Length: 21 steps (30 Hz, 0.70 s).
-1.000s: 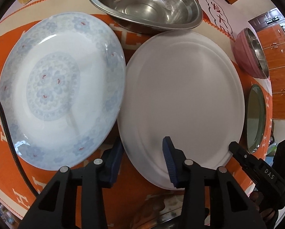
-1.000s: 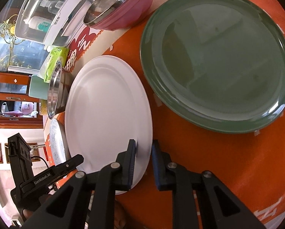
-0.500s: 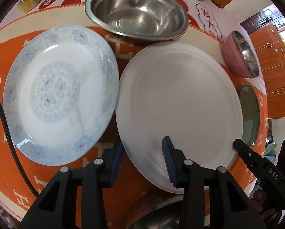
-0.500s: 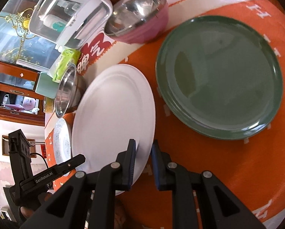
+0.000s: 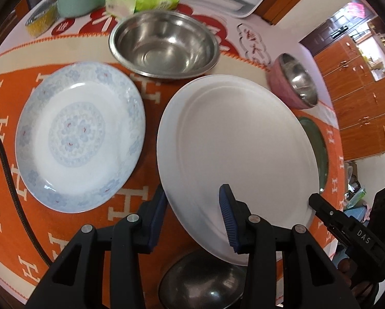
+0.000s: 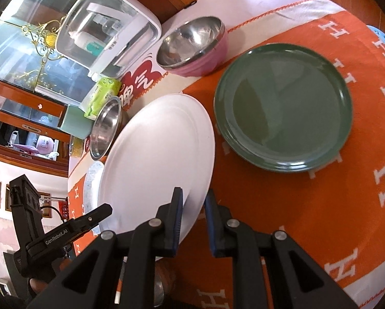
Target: Organize plates and bowls
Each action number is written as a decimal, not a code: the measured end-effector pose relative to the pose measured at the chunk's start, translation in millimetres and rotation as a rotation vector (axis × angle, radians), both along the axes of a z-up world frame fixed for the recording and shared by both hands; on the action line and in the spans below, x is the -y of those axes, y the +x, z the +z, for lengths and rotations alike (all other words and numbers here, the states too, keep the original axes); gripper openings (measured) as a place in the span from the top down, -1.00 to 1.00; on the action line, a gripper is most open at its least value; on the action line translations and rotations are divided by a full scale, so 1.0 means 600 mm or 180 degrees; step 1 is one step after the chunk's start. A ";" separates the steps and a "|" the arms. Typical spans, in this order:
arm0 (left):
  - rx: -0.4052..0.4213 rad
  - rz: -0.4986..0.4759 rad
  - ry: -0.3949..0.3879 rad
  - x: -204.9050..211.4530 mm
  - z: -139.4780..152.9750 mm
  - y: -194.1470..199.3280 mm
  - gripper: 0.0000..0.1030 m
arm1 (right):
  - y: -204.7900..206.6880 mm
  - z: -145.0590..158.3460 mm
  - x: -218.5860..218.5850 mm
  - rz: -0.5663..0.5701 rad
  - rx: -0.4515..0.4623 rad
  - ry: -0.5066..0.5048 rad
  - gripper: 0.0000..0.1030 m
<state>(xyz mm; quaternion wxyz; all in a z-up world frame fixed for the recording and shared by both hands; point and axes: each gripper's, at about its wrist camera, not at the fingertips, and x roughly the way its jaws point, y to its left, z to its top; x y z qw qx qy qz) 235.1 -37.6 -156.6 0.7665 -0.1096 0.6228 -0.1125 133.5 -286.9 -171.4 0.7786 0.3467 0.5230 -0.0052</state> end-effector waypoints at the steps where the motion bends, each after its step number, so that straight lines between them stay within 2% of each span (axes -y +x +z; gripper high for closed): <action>1: 0.0051 -0.0005 -0.0021 0.000 0.008 -0.004 0.22 | -0.004 0.004 0.000 -0.0004 0.0019 -0.0009 0.68; 21: 0.0791 -0.0109 -0.0259 -0.026 0.125 -0.130 0.22 | -0.113 0.107 -0.030 0.0116 0.0658 -0.0375 0.66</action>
